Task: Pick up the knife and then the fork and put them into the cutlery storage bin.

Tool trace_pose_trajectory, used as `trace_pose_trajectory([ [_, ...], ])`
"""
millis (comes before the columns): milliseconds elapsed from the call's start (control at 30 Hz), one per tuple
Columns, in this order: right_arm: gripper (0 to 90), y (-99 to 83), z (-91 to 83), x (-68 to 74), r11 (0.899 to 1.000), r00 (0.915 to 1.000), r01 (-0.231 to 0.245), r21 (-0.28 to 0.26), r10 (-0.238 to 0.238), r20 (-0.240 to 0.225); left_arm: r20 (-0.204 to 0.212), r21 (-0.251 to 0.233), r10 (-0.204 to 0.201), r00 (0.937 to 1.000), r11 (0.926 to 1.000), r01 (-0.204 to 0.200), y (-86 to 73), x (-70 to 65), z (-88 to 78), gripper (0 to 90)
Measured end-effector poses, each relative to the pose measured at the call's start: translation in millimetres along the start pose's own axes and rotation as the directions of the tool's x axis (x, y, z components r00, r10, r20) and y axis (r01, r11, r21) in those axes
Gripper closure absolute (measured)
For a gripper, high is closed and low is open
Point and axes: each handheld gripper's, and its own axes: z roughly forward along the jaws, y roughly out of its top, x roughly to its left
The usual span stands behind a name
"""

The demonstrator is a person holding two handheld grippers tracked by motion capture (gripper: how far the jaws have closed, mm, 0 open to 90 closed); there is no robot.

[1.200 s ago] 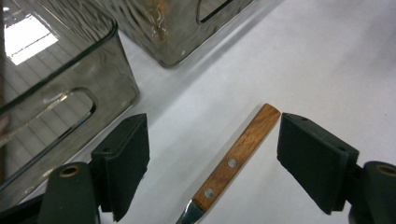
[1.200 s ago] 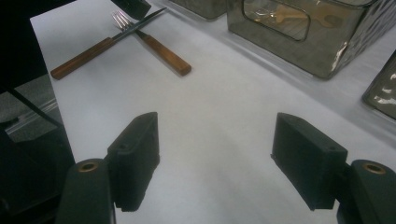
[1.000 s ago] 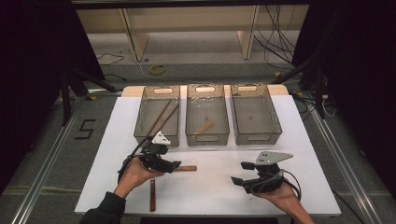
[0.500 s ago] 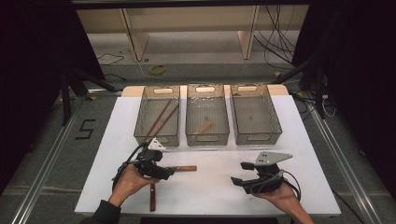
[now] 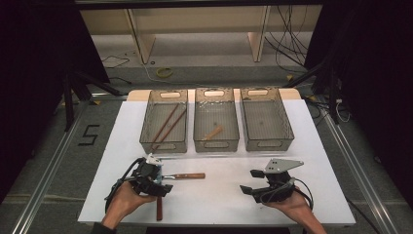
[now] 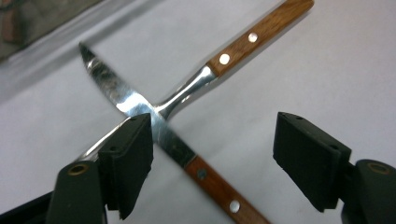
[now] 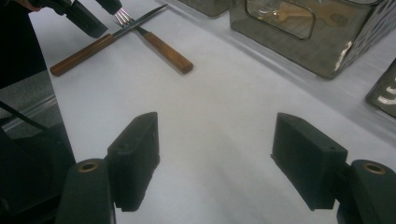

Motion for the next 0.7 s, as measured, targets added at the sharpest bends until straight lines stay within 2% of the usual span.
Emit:
trace_pose_trajectory([
  [33,32.5,0.1,0.2,-0.2,1.0,1.0,0.0,-0.003,0.0,-0.001,0.001,0.005,-0.012,0.9999,0.9999,0.012,-2.2,0.2,0.1,29.1],
  [267,32.5,0.0,0.9,0.1,1.0,1.0,-0.001,0.005,0.001,0.002,0.003,0.062,-0.021,0.9998,0.9978,0.021,-14.1,-2.9,6.8,32.8],
  [467,32.5,0.0,0.8,0.2,1.0,1.0,-0.002,0.004,0.002,0.003,0.0,0.093,-0.014,0.9999,0.9956,0.014,-21.3,-6.4,8.0,36.3],
  [700,32.6,0.0,1.0,0.6,1.0,1.0,0.0,0.007,0.0,0.002,-0.008,0.114,0.022,0.9997,0.9932,-0.021,-24.4,-9.8,8.1,42.3],
])
